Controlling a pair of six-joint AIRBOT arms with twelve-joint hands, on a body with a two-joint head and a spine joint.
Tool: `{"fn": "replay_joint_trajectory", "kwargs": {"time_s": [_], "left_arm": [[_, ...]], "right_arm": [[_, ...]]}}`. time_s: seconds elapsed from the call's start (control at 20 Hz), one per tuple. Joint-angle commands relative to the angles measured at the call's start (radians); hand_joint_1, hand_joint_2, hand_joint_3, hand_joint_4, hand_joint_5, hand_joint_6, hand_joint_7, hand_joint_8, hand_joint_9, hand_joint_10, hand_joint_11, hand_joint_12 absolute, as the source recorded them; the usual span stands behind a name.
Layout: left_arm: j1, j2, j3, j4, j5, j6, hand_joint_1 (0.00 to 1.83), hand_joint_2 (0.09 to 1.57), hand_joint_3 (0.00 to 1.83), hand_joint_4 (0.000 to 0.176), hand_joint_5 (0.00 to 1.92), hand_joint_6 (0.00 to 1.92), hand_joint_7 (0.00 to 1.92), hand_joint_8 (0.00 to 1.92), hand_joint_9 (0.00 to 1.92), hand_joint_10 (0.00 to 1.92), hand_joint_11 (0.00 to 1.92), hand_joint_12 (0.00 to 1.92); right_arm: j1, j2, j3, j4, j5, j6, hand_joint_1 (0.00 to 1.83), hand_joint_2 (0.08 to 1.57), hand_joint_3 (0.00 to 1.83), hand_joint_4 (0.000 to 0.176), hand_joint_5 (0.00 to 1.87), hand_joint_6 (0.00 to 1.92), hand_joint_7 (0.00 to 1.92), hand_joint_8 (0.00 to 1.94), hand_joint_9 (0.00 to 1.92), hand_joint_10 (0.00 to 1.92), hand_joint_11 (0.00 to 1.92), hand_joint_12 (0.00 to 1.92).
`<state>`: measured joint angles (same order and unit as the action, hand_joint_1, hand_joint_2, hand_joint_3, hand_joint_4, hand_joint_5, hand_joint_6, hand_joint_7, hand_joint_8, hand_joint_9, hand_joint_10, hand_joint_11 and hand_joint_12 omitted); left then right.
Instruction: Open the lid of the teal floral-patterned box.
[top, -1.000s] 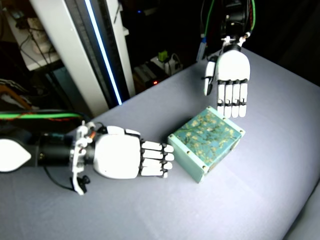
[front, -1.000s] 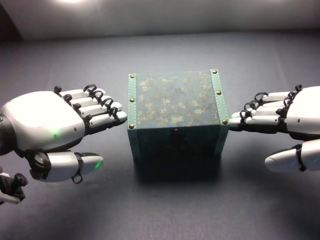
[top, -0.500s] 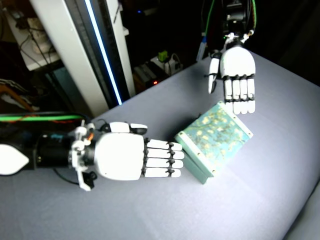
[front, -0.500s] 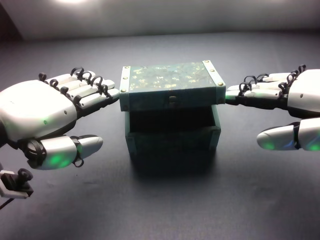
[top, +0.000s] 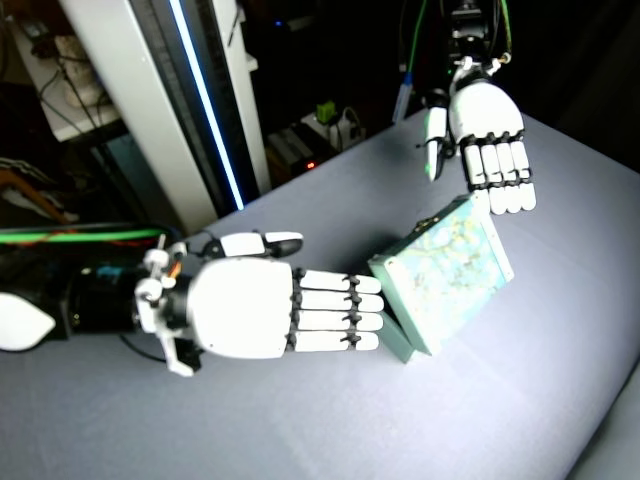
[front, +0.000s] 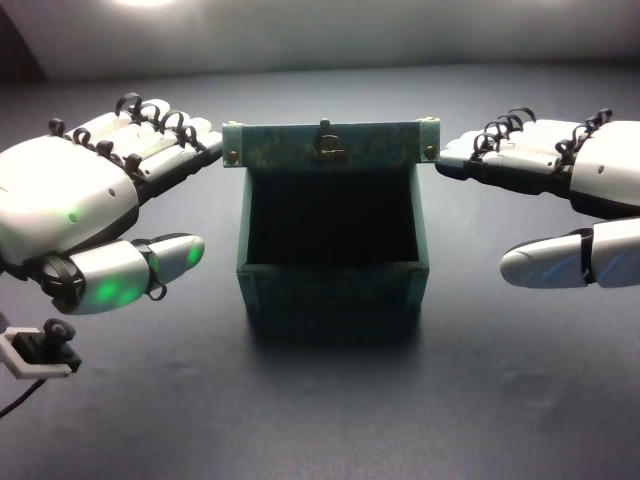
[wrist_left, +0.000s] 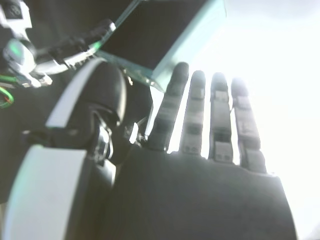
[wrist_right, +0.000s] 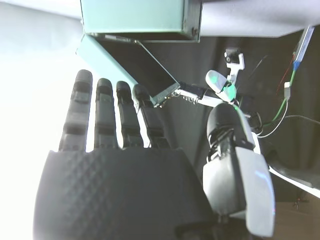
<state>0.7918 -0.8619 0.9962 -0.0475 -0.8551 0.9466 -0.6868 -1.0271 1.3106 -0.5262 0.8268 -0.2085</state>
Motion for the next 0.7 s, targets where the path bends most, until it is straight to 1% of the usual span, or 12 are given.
{"fn": "replay_joint_trajectory", "kwargs": {"time_s": [0.0, 0.1, 0.15, 0.2, 0.25, 0.3, 0.35, 0.4, 0.45, 0.55, 0.6, 0.65], "left_arm": [[-0.007, -0.006, -0.005, 0.004, -0.161, 0.004, 0.00, 1.56, 0.01, 0.000, 0.09, 0.01, 0.08, 0.01, 0.05, 0.01, 0.00, 0.00], [0.003, -0.013, -0.004, -0.022, -0.186, 0.007, 0.00, 1.56, 0.01, 0.000, 0.09, 0.01, 0.09, 0.01, 0.07, 0.01, 0.01, 0.01], [0.008, -0.016, -0.003, -0.029, -0.194, 0.007, 0.00, 1.54, 0.00, 0.000, 0.10, 0.01, 0.09, 0.01, 0.07, 0.01, 0.02, 0.01], [0.012, -0.020, -0.002, -0.039, -0.204, 0.007, 0.00, 1.56, 0.01, 0.000, 0.11, 0.01, 0.10, 0.01, 0.08, 0.01, 0.05, 0.02], [0.016, -0.025, -0.001, -0.051, -0.217, 0.007, 0.00, 1.57, 0.06, 0.000, 0.10, 0.01, 0.09, 0.01, 0.08, 0.01, 0.05, 0.02], [0.018, -0.030, 0.001, -0.058, -0.225, 0.008, 0.00, 1.57, 0.09, 0.000, 0.08, 0.00, 0.06, 0.00, 0.05, 0.00, 0.03, 0.01], [0.019, -0.038, 0.004, -0.073, -0.240, 0.013, 0.00, 1.57, 0.08, 0.000, 0.07, 0.00, 0.03, 0.00, 0.01, 0.00, 0.00, 0.00], [0.019, -0.044, 0.006, -0.083, -0.250, 0.016, 0.00, 1.55, 0.03, 0.000, 0.04, 0.00, 0.03, 0.00, 0.00, 0.00, 0.00, 0.00], [0.018, -0.049, 0.009, -0.092, -0.262, 0.017, 0.00, 1.55, 0.03, 0.000, 0.04, 0.00, 0.03, 0.00, 0.00, 0.00, 0.00, 0.00], [0.006, -0.061, 0.019, -0.100, -0.274, 0.017, 0.00, 1.53, 0.01, 0.000, 0.01, 0.00, 0.01, 0.00, 0.00, 0.00, 0.00, 0.00], [-0.002, -0.066, 0.024, -0.100, -0.274, 0.017, 0.00, 1.56, 0.03, 0.000, 0.03, 0.01, 0.00, 0.00, 0.00, 0.00, 0.00, 0.00], [-0.014, -0.073, 0.030, -0.099, -0.273, 0.017, 0.00, 1.57, 0.03, 0.000, 0.03, 0.01, 0.00, 0.00, 0.00, 0.00, 0.00, 0.00]], "right_arm": [[0.013, -0.003, -0.006, 0.052, 0.149, 0.000, 0.00, 1.19, 0.00, 0.013, 0.00, 0.00, 0.00, 0.00, 0.05, 0.01, 0.04, 0.21], [0.009, -0.007, -0.006, 0.083, 0.163, -0.015, 0.00, 1.20, 0.00, 0.000, 0.02, 0.01, 0.03, 0.01, 0.07, 0.01, 0.05, 0.21], [0.007, -0.008, -0.006, 0.097, 0.171, -0.022, 0.00, 1.19, 0.00, 0.000, 0.02, 0.01, 0.04, 0.01, 0.08, 0.01, 0.05, 0.21], [0.002, -0.011, -0.005, 0.118, 0.180, -0.030, 0.00, 1.16, 0.00, 0.000, 0.03, 0.00, 0.05, 0.00, 0.10, 0.01, 0.07, 0.22], [-0.009, -0.016, -0.004, 0.150, 0.197, -0.041, 0.00, 1.16, 0.00, 0.000, 0.03, 0.00, 0.05, 0.00, 0.09, 0.00, 0.05, 0.22], [-0.016, -0.019, -0.003, 0.170, 0.209, -0.048, 0.00, 1.16, 0.00, 0.015, 0.02, 0.00, 0.04, 0.00, 0.09, 0.00, 0.05, 0.22], [-0.024, -0.022, -0.001, 0.196, 0.223, -0.055, 0.00, 1.15, 0.00, 0.043, 0.01, 0.00, 0.04, 0.00, 0.11, 0.00, 0.08, 0.33], [-0.026, -0.024, 0.002, 0.209, 0.228, -0.060, 0.00, 1.17, 0.01, 0.024, 0.01, 0.00, 0.04, 0.00, 0.13, 0.01, 0.08, 0.36], [-0.026, -0.024, 0.006, 0.220, 0.231, -0.065, 0.00, 1.19, 0.02, 0.003, 0.01, 0.00, 0.04, 0.00, 0.12, 0.00, 0.04, 0.35], [-0.025, -0.024, 0.017, 0.231, 0.234, -0.066, 0.00, 1.25, 0.02, 0.000, 0.02, 0.00, 0.06, 0.00, 0.09, 0.00, 0.00, 0.26], [-0.025, -0.025, 0.021, 0.237, 0.237, -0.066, 0.00, 1.25, 0.02, 0.000, 0.02, 0.00, 0.06, 0.00, 0.08, 0.00, 0.01, 0.26], [-0.025, -0.031, 0.026, 0.246, 0.242, -0.066, 0.00, 1.26, 0.02, 0.000, 0.04, 0.01, 0.07, 0.01, 0.10, 0.01, 0.03, 0.26]]}}
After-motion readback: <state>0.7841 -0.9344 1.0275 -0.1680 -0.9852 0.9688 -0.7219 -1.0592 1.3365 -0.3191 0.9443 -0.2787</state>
